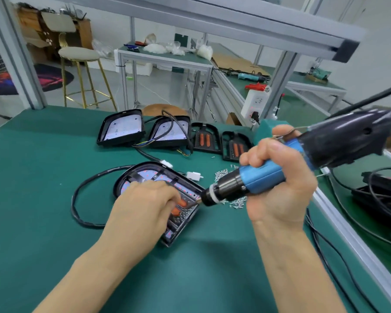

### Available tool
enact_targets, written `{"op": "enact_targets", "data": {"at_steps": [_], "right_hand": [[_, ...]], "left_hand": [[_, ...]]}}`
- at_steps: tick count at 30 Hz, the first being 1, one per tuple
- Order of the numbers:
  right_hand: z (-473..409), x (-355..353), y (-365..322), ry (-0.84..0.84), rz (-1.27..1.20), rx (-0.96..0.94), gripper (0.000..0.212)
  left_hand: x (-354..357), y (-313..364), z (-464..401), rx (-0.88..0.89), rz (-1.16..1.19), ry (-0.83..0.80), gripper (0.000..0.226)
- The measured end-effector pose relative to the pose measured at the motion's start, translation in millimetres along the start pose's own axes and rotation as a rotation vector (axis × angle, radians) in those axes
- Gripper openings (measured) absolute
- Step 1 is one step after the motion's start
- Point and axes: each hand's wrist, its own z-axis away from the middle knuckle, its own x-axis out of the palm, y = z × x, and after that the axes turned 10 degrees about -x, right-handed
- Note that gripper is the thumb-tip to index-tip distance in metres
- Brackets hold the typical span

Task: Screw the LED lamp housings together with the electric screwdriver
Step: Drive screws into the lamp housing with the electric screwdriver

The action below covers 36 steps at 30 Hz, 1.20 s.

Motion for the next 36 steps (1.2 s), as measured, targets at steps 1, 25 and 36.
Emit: {"op": "enact_targets", "data": {"at_steps": [1,25,36], "right_hand": [[-6,-4,-5,0.024,0.018,-0.032,0.021],[-40,-76,-2,0.228,0.267,-0.129,0.021],[-38,-77,-8,0.227,0.258,-0.138,0.02]], "left_hand": [[1,8,-7,0.019,-0.021,0.012,0.015],[111,77,-117,-0.013,-0.274,-0.42,0.011],[124,87,-114,-0.007,-0.423,-0.383,0.026]]}}
